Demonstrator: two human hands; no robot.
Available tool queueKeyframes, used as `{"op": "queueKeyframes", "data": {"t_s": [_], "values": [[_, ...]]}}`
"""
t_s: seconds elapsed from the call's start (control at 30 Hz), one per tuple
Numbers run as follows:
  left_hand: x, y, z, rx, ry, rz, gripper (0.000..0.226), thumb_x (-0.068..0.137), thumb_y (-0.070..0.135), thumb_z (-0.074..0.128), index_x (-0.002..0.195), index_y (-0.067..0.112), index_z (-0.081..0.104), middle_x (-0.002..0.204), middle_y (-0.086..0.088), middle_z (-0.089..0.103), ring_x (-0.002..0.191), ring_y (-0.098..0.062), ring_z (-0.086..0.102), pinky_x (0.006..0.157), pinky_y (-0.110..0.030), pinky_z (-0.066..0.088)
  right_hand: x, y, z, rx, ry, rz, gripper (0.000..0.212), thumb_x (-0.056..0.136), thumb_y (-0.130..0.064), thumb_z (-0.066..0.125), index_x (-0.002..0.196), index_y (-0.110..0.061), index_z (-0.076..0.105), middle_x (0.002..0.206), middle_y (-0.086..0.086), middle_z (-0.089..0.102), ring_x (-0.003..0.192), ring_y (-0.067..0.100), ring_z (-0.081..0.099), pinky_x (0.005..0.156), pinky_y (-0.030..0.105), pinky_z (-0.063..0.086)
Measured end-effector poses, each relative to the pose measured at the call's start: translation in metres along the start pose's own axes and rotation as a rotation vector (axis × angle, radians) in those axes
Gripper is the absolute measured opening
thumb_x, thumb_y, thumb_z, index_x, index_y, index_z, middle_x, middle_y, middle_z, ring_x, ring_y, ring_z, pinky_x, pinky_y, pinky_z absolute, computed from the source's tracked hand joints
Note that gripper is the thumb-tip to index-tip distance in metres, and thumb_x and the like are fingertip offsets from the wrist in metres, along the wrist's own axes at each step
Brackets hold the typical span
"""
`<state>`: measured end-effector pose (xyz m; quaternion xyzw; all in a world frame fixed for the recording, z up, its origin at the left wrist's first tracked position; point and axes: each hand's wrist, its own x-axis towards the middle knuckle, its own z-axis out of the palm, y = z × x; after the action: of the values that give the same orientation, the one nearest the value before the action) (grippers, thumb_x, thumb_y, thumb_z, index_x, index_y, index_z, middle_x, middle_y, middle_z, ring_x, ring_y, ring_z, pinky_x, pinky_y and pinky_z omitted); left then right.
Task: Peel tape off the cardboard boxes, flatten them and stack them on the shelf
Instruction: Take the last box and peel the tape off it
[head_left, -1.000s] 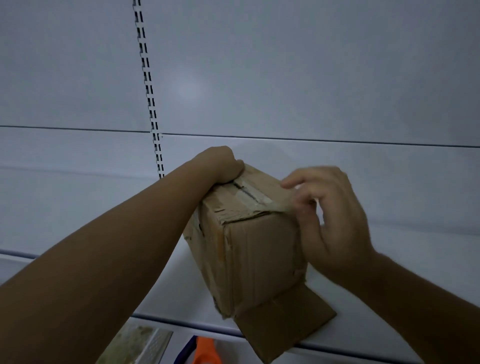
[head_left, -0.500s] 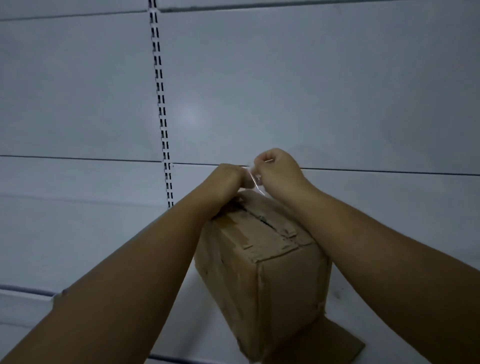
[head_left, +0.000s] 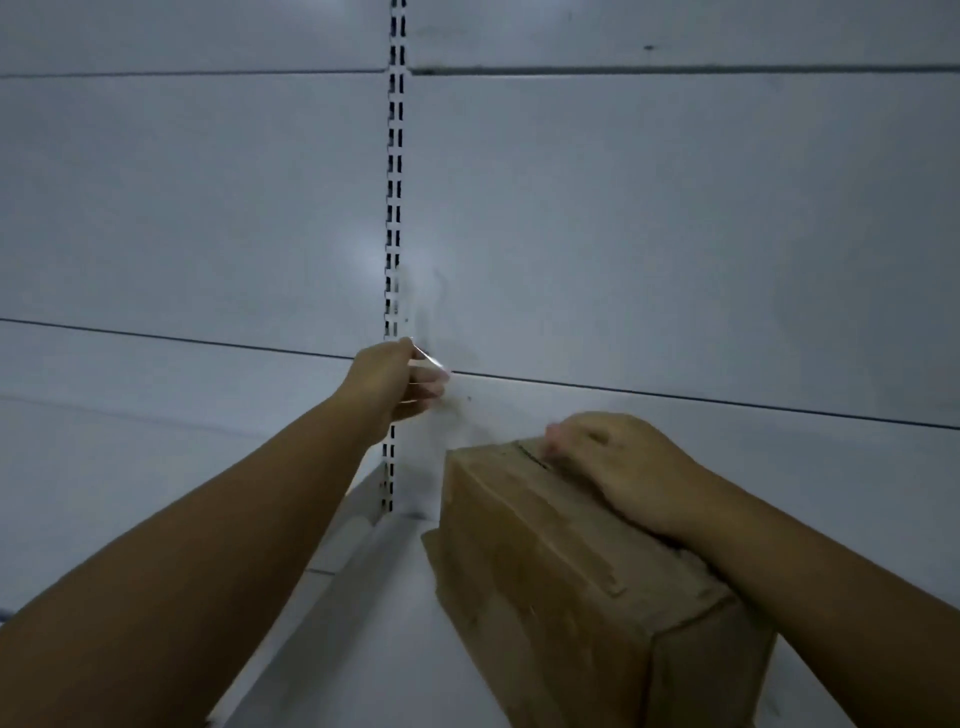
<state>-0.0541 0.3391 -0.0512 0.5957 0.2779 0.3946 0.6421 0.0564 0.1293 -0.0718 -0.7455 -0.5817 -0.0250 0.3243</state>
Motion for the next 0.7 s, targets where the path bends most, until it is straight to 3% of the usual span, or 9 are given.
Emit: {"op": "queueKeyframes", "data": {"t_s": [0.07,0.13,0.2,0.3,0.4,0.47,0.57,0.63,0.7], "values": [[0.006,0.003,-0.012,0.156,0.051,0.089,0.022,0.094,0.02,0.042,0.098,0.011,0.062,0.075,-0.004,0.072,0.062,-0.014,0.06,0.053,-0.024,0.045,0.002,-0.001,0.006,-0.154,-0.12,-0.007,0.024,0.089,-0.039,0.052,0.091,-0.022,0.069,0.096,-0.007,0.062,0.089,0.008,0.057,0.085,0.032,0.048],[0.008,0.01,-0.016,0.163,0.076,0.195,0.022,0.095,0.019,0.043,0.094,0.013,0.064,0.074,-0.002,0.069,0.052,-0.01,0.059,0.046,-0.02,0.044,0.004,-0.005,0.007,-0.13,-0.098,-0.008,0.015,0.086,-0.037,0.058,0.09,-0.027,0.068,0.097,-0.011,0.061,0.091,0.006,0.056,0.088,0.031,0.048],[0.006,0.021,-0.015,0.026,0.106,0.266,0.022,0.095,0.017,0.041,0.091,0.013,0.062,0.074,-0.006,0.069,0.043,-0.009,0.058,0.041,-0.018,0.046,0.004,-0.004,0.007,-0.126,-0.087,-0.011,0.012,0.086,-0.036,0.059,0.089,-0.029,0.068,0.096,-0.013,0.06,0.09,0.003,0.056,0.089,0.03,0.047],[0.004,0.048,-0.017,-0.403,0.171,0.277,0.019,0.096,0.013,0.036,0.092,0.012,0.055,0.072,-0.01,0.068,0.043,-0.014,0.062,0.043,-0.02,0.049,0.003,-0.005,0.009,-0.168,-0.083,-0.014,0.015,0.087,-0.038,0.057,0.09,-0.028,0.068,0.095,-0.013,0.061,0.088,0.003,0.056,0.087,0.029,0.048],[-0.01,0.069,-0.01,-0.426,0.009,0.288,0.018,0.097,0.016,0.039,0.093,0.011,0.056,0.076,-0.011,0.069,0.055,-0.017,0.069,0.048,-0.021,0.053,0.003,-0.009,0.007,-0.126,-0.069,0.03,0.031,0.095,-0.042,0.042,0.096,-0.022,0.066,0.095,-0.005,0.065,0.089,0.012,0.059,0.087,0.033,0.048],[-0.028,0.073,0.007,-0.359,-0.185,0.266,0.019,0.098,0.018,0.04,0.094,0.01,0.057,0.072,-0.01,0.072,0.06,-0.018,0.071,0.05,-0.021,0.054,0.004,-0.015,-0.001,0.134,0.038,0.119,0.037,0.097,-0.043,0.034,0.106,-0.02,0.061,0.101,-0.001,0.067,0.093,0.012,0.062,0.092,0.038,0.048],[-0.057,0.067,0.032,-0.254,-0.434,0.229,0.024,0.099,0.025,0.041,0.098,0.008,0.058,0.069,-0.008,0.074,0.063,-0.018,0.071,0.053,-0.022,0.055,0.004,-0.024,-0.025,0.767,0.156,0.249,0.048,0.095,-0.052,0.025,0.122,-0.022,0.05,0.118,0.009,0.064,0.103,0.02,0.064,0.09,0.041,0.052],[-0.071,0.064,0.045,-0.222,-0.551,0.219,0.027,0.098,0.028,0.044,0.1,0.006,0.06,0.071,-0.009,0.073,0.063,-0.019,0.071,0.054,-0.023,0.055,-0.005,-0.028,-0.05,1.226,0.108,0.246,0.067,0.085,-0.068,0.024,0.127,-0.022,0.048,0.124,0.017,0.061,0.104,0.03,0.065,0.08,0.043,0.056],[-0.085,0.063,0.06,-0.18,-0.632,0.215,0.028,0.096,0.029,0.047,0.101,0.006,0.061,0.073,-0.01,0.073,0.064,-0.02,0.07,0.054,-0.023,0.055,-0.022,-0.027,-0.076,1.412,0.061,0.236,0.081,0.077,-0.076,0.029,0.132,-0.018,0.046,0.133,0.021,0.052,0.101,0.034,0.066,0.075,0.044,0.057]]}}
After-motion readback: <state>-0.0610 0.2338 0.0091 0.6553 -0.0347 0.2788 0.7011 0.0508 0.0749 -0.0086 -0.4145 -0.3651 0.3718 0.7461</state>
